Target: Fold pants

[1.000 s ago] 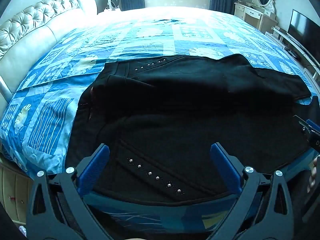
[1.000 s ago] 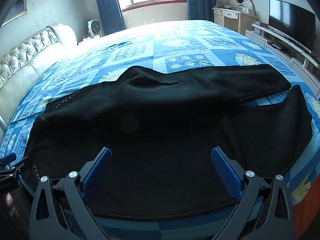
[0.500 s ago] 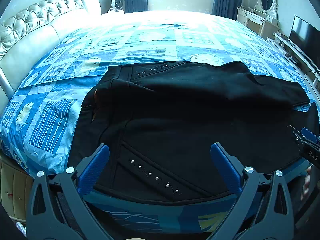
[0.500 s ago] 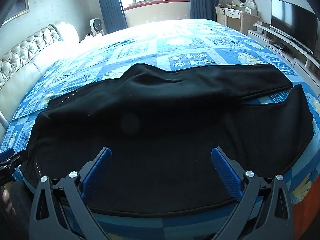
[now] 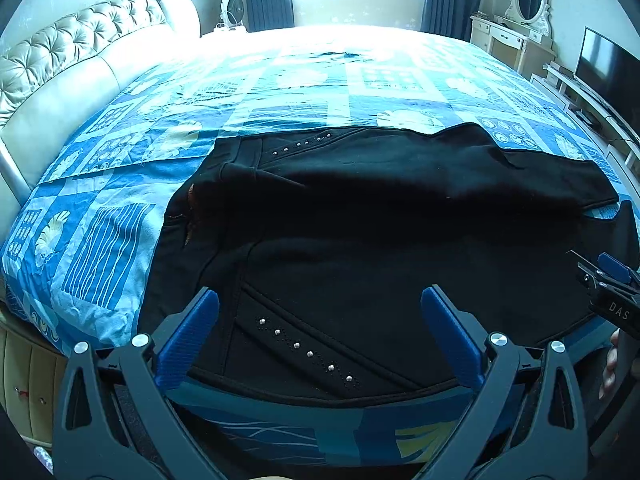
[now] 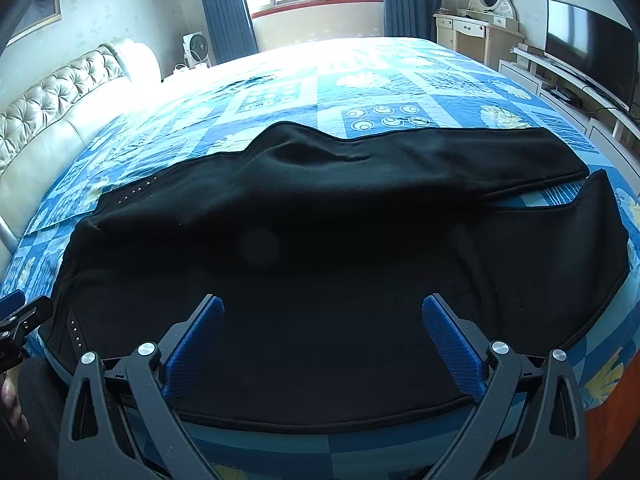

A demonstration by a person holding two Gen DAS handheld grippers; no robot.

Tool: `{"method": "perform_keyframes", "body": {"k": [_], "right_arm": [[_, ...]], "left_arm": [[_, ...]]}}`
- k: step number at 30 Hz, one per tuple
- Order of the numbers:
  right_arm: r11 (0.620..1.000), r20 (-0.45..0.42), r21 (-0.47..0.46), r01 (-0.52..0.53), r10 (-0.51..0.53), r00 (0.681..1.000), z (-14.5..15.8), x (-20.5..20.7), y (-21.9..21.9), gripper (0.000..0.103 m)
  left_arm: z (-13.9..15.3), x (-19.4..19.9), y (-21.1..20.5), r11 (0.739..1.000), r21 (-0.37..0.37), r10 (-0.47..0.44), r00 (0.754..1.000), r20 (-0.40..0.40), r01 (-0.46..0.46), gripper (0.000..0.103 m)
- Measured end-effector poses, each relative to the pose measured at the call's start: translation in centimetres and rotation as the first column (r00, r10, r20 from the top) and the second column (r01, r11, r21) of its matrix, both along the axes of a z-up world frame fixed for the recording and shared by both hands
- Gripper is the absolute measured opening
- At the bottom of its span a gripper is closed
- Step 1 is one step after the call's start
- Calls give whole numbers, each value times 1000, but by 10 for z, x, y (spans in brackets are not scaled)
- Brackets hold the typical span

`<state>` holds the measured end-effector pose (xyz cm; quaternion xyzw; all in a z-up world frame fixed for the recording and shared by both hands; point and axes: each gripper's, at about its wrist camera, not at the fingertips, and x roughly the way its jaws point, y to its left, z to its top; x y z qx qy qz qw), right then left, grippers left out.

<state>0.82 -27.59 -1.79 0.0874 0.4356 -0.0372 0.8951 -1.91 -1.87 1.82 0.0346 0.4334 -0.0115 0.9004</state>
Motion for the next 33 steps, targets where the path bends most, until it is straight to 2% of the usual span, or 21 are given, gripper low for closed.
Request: {"method": "perform_keyframes", "body": {"k": [33], "right_arm": [[1000, -4, -3, -15, 15, 1000, -9, -1, 5, 99]], "left_arm": [[-2, 0, 0, 1000, 16, 0, 1000, 5, 0, 101]]}}
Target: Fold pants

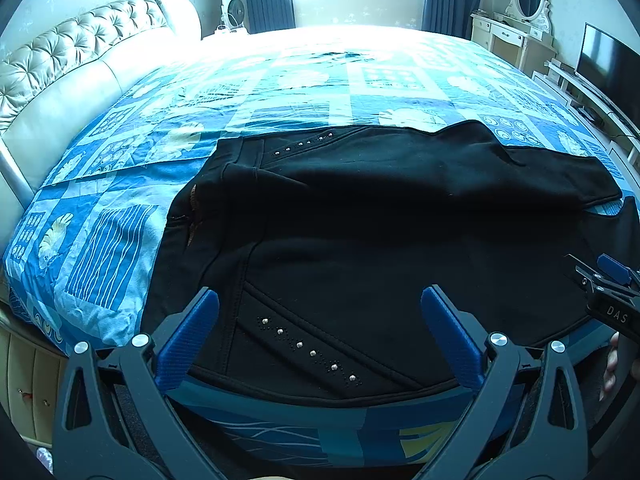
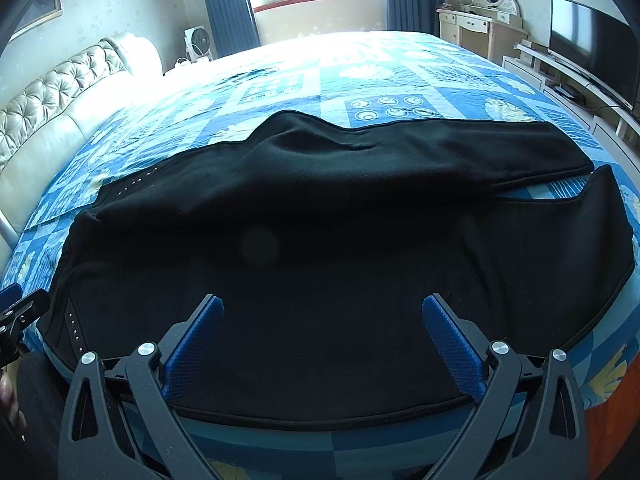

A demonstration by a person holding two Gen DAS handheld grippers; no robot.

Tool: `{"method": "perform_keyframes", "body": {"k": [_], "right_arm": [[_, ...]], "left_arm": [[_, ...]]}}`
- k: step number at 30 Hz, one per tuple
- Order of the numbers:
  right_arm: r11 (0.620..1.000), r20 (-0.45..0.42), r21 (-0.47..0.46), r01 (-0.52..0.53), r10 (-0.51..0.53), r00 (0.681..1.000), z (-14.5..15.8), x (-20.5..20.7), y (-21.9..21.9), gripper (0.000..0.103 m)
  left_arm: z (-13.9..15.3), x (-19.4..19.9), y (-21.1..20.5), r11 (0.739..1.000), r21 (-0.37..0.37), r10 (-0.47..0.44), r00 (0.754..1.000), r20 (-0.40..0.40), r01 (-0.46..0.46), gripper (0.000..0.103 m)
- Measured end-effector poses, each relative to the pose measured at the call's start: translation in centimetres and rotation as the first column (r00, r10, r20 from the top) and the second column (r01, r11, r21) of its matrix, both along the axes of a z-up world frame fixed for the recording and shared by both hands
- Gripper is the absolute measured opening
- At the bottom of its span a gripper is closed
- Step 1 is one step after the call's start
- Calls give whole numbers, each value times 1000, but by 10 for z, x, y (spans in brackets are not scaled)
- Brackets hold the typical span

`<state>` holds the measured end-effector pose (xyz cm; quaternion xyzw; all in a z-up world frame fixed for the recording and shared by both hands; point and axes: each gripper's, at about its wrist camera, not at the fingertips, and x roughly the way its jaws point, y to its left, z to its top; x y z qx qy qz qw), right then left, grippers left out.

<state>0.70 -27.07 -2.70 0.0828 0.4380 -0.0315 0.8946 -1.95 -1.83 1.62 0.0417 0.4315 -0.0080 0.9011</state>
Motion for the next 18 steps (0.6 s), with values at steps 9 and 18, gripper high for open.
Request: {"method": "perform_keyframes", "body": {"k": [9, 18], "right_arm": [[1000, 2, 1, -1, 1, 1000, 0, 0, -1, 99], [994, 68, 104, 34, -41, 997, 29, -3, -54, 99]], "left_arm": [[0, 0, 1, 1000, 12, 4, 1000, 9, -4, 101], [-5, 2, 3, 1000, 21, 0, 1000, 4, 0, 101]]}}
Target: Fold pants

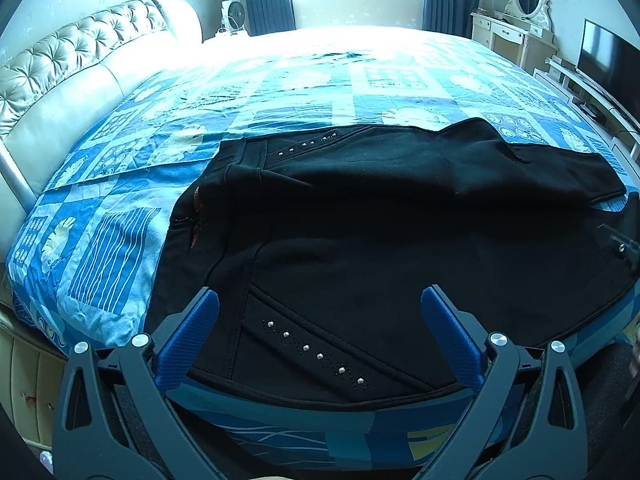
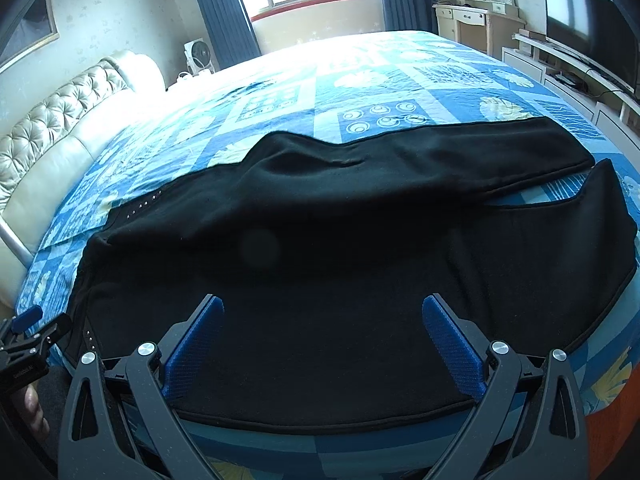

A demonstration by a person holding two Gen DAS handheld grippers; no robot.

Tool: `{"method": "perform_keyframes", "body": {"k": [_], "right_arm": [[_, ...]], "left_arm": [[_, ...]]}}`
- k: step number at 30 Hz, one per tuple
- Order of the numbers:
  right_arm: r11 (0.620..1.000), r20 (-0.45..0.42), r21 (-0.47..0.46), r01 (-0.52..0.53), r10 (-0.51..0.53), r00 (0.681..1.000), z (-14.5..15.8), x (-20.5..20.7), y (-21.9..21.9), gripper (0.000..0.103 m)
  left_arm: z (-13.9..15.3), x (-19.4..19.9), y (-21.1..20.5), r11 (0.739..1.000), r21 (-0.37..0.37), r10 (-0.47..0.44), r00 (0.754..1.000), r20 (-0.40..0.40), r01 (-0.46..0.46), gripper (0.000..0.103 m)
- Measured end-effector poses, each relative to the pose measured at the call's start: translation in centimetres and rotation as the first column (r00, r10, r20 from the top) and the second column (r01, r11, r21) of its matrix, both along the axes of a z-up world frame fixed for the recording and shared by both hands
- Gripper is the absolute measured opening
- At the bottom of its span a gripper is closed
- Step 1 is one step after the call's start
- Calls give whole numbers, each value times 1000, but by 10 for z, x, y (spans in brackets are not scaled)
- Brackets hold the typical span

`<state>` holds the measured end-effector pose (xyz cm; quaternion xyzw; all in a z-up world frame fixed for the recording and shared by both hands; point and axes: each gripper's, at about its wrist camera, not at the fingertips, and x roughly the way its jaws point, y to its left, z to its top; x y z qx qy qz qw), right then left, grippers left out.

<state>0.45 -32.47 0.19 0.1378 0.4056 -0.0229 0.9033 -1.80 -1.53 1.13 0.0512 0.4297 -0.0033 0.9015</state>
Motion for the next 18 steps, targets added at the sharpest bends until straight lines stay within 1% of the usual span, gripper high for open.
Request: {"method": "perform_keyframes", "body": {"k": [2, 4, 6, 8, 10, 12, 14, 15, 16, 17, 18], "right_arm": [[998, 55, 38, 57, -59, 997, 12, -8, -35, 99], [986, 118, 101, 136, -148, 982, 21, -22, -85, 99], [960, 150, 153, 234, -257, 955, 24, -37, -136, 99], [920, 156, 250, 300, -345, 926, 16, -53, -190, 99], [857, 111, 348, 379, -440, 891, 1, -64, -239, 99], [769, 64, 472, 432, -518, 853, -21, -72, -285, 99], [677, 34, 571, 464, -585, 811, -43, -79, -320, 99], [638, 19, 611, 468, -603, 797, -53, -79, -332, 99], [606, -3, 639, 473, -613, 790, -63, -77, -342, 98], [582, -28, 651, 488, -623, 782, -72, -74, -350, 98], [566, -50, 649, 508, -634, 771, -79, -71, -355, 98]], "left_arm": [[-3, 1, 2, 1000, 2, 3, 1000, -6, -3, 101], [-6, 2, 4, 1000, 5, 4, 1000, -14, -4, 101], [-8, 4, 6, 1000, 7, 11, 1000, -18, -10, 101], [-11, 6, 9, 1000, 8, 19, 1000, -20, -19, 101], [-14, 8, 13, 1000, 9, 28, 999, -23, -28, 101], [-17, 10, 18, 999, 9, 41, 999, -28, -41, 101], [-20, 11, 25, 998, 4, 65, 997, -38, -65, 101], [-21, 12, 29, 997, 0, 79, 996, -47, -79, 101], [-21, 11, 32, 996, -3, 91, 994, -51, -92, 101], [-22, 11, 37, 994, -5, 109, 993, -55, -110, 101], [-23, 10, 41, 992, -4, 126, 990, -59, -127, 101]]}}
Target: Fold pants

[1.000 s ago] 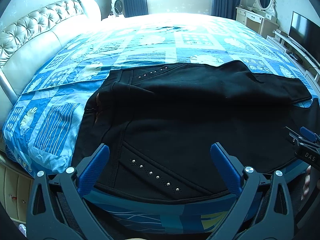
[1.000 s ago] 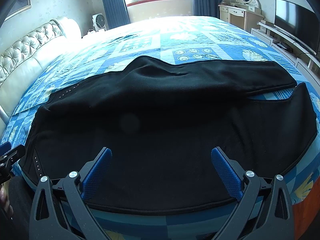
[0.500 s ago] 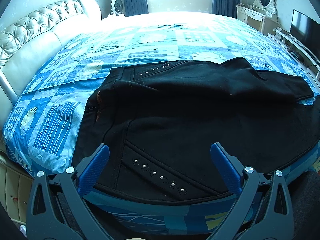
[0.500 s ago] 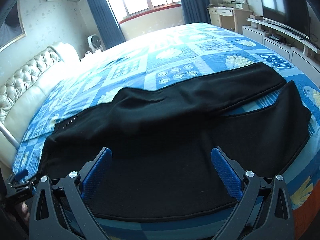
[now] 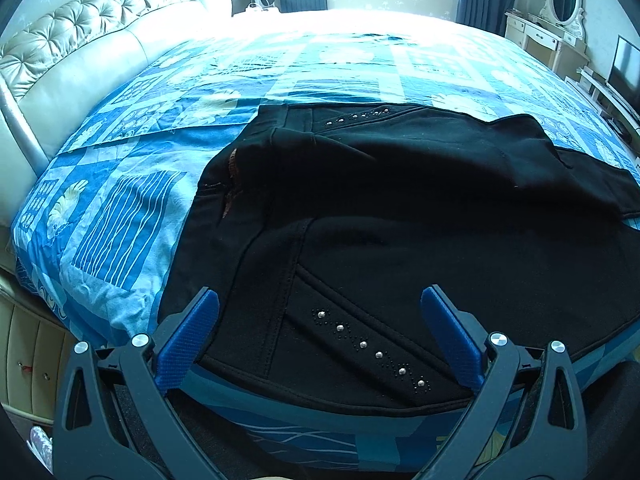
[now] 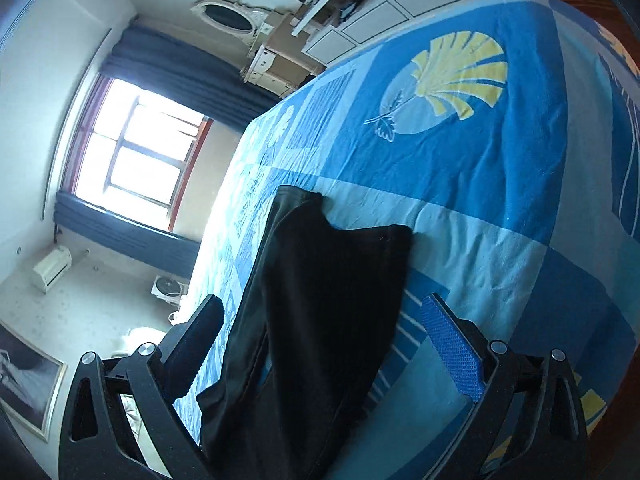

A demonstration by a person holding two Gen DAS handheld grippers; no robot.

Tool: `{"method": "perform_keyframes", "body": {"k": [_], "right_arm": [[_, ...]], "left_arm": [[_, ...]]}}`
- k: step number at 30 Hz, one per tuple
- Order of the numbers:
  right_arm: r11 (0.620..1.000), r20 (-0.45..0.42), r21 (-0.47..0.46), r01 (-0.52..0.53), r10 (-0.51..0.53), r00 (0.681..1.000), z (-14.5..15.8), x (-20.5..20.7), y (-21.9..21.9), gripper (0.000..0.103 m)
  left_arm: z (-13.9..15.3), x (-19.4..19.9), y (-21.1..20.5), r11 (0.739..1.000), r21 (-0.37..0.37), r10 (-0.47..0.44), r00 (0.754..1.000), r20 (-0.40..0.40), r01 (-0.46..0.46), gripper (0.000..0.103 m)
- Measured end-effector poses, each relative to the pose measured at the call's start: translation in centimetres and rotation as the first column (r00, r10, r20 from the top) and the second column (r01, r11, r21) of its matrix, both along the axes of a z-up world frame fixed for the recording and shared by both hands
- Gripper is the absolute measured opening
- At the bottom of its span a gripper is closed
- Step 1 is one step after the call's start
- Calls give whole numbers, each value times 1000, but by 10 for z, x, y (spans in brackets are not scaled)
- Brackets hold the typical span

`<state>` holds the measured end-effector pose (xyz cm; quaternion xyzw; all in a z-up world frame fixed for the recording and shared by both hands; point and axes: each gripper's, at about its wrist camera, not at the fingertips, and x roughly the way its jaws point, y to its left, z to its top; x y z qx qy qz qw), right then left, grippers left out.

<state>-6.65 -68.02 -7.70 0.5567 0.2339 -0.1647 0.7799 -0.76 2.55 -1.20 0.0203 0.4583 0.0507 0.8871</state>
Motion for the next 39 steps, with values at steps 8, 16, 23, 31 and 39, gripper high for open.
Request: {"method": "perform_keyframes", "body": {"k": [8, 16, 23, 31, 39], "right_arm": [[999, -74, -43, -14, 10, 997, -9, 32, -11, 40], [1000, -47, -17, 22, -23, 999, -19, 6, -24, 9], [994, -52, -36, 101, -102, 993, -33, -44, -35, 7], [958, -71, -107, 266, -274, 959, -3, -76, -36, 53], [902, -113, -411, -132, 93, 989, 71, 6, 62, 60]], "left_arm": [[-5, -2, 21, 996, 26, 90, 995, -33, -89, 101], [-29, -3, 31, 993, -55, 96, 987, -132, -104, 101], [-37, -1, 45, 976, -164, 112, 977, -179, -142, 101], [-28, 5, 58, 956, -287, -2, 981, -193, -54, 101], [-6, 27, 83, 989, -142, -60, 991, -123, 43, 101]]}}
